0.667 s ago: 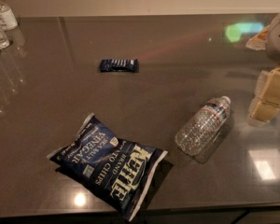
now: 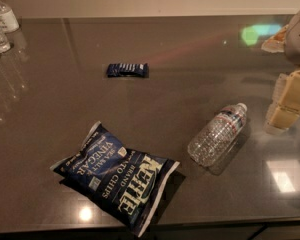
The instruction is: Move blue chip bag near rxbar blueberry
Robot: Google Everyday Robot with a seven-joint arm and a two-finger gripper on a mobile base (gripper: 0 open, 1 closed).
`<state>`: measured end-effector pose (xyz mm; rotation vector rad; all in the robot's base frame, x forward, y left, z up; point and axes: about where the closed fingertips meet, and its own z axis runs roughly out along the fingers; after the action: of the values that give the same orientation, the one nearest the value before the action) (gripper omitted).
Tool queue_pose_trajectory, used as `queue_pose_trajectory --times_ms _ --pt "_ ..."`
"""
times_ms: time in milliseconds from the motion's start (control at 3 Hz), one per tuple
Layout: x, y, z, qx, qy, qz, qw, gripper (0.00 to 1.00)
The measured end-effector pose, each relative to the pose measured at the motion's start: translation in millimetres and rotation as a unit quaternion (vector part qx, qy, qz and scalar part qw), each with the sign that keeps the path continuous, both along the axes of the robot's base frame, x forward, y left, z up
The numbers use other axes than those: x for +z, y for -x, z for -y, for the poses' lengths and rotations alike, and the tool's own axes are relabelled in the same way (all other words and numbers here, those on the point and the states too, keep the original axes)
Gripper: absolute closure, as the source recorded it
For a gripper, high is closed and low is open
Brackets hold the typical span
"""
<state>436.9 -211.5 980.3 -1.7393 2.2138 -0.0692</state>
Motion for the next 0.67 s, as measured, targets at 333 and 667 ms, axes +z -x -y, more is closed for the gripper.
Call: queue_pose_trajectory --times_ms 333,667 --pt "1 4 -16 0.026 -0.020 -0.006 0.9994 0.00" --pt "-6 12 -55 0.071 -0.051 -0.014 0.9961 0.00"
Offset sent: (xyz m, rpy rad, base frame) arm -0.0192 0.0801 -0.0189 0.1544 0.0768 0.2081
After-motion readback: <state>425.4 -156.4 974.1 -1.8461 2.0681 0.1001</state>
